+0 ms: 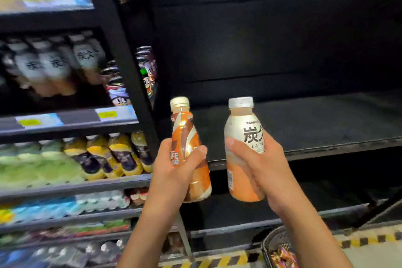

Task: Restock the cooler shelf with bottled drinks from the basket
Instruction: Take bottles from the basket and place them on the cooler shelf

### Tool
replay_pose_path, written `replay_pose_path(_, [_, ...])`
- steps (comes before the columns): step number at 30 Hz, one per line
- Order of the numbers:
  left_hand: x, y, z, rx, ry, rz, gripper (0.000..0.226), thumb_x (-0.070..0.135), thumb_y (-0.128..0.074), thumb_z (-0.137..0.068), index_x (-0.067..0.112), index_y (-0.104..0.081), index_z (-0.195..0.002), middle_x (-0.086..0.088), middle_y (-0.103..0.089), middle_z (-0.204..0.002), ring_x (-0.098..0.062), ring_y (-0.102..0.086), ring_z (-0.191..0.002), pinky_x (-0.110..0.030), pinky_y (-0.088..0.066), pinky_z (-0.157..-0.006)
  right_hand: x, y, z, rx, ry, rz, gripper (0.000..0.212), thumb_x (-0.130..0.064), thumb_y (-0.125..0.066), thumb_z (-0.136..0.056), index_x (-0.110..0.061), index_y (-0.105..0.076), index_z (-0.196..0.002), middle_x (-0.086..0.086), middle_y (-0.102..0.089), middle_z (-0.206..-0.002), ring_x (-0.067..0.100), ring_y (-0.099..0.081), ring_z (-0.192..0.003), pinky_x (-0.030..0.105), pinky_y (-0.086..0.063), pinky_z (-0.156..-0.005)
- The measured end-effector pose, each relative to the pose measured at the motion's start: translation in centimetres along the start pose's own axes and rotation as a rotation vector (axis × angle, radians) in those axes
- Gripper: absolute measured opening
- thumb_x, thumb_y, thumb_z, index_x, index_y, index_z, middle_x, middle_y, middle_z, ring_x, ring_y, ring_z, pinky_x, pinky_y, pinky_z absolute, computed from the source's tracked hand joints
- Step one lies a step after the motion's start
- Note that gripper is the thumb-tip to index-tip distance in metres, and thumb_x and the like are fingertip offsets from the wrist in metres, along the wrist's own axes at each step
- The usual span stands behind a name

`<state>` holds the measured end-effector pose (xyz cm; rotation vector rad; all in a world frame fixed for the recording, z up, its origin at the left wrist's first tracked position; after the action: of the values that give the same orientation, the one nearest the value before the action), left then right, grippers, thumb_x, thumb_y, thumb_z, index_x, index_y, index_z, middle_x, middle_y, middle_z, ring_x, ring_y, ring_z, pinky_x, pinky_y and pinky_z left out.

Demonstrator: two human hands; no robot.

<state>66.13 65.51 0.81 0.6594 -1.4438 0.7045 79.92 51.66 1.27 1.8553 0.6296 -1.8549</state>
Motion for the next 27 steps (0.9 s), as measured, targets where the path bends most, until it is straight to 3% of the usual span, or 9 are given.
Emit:
replay_pose_path(8, [2.9,17.8,3.4,0.204,-0.102,-0.004,0.038,0.039,-0.076,-0.079,0.034,-0.058,-0.111,0.006,-0.071,-0.093,-0.014,-0.071,-0.086,-0.041,-0.058,-0.079,-2.7,-18.3,3.3,-0.209,0.078,-0.008,0.055,-0.050,-0.081,-0.059,-0.025,-0.066,-0.106,0.002,-0.075,-0.097,0.021,-0.072,-0.090,0.048,-0.059,-0.083])
replay_pose_path(13, [4.1,26.9,4.1,0.259,-0.147,-0.070,0.038,0.044,-0.077,-0.077,0.035,-0.056,-0.108,0.008,-0.068,-0.091,-0.011,-0.069,-0.086,-0.036,-0.057,-0.078,-2.9,-27.2,5.2,-0.276,0.119,0.016,0.051,-0.051,-0.081,-0.061,-0.030,-0.067,-0.105,-0.003,-0.075,-0.094,0.018,-0.072,-0.086,0.042,-0.059,-0.078])
replay_pose_path(16, [4.4,31.0,3.6,0.267,-0.154,-0.091,0.039,0.043,-0.077,-0.080,0.035,-0.055,-0.111,0.010,-0.067,-0.094,-0.006,-0.068,-0.086,-0.034,-0.057,-0.078,-3.1,-31.0,5.7,-0.277,0.131,0.033,0.052,-0.051,-0.088,-0.062,-0.031,-0.067,-0.106,-0.004,-0.075,-0.094,0.015,-0.072,-0.085,0.041,-0.059,-0.078])
replay_pose_path(19, [5.1,34.2,2.8,0.267,-0.170,-0.088,0.037,0.039,-0.075,-0.082,0.033,-0.054,-0.111,0.008,-0.067,-0.093,-0.006,-0.069,-0.083,-0.032,-0.058,-0.077,-3.5,-34.0,5.8,-0.263,0.152,0.042,0.051,-0.049,-0.080,-0.061,-0.029,-0.067,-0.107,-0.006,-0.075,-0.093,0.014,-0.072,-0.084,0.038,-0.058,-0.076])
replay_pose_path(23, [5.9,37.5,0.9,0.270,-0.178,-0.087,0.037,0.039,-0.075,-0.081,0.034,-0.053,-0.110,0.009,-0.066,-0.092,-0.004,-0.068,-0.082,-0.027,-0.056,-0.073,-4.1,-37.0,4.9,-0.240,0.156,0.028,0.034,-0.036,-0.081,-0.073,-0.028,-0.068,-0.104,-0.007,-0.075,-0.090,0.015,-0.072,-0.082,0.036,-0.057,-0.072])
replay_pose_path(27, [6.3,39.9,-1.7,0.260,-0.187,-0.061,0.041,0.043,-0.074,-0.082,0.035,-0.051,-0.114,0.009,-0.066,-0.097,-0.001,-0.067,-0.083,-0.023,-0.052,-0.071,-4.8,-39.5,3.0,-0.224,0.169,0.035,0.043,-0.045,-0.080,-0.066,-0.028,-0.067,-0.103,-0.006,-0.075,-0.090,0.017,-0.071,-0.082,0.038,-0.056,-0.073])
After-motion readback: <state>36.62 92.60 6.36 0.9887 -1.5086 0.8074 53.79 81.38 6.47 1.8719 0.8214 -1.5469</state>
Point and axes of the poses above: each hand's wrist, its own z-axis away from the middle knuckle, its own y-axis out of the back of the hand, x = y × z, the point moved 9 cm from there along -z, towards the middle knuckle
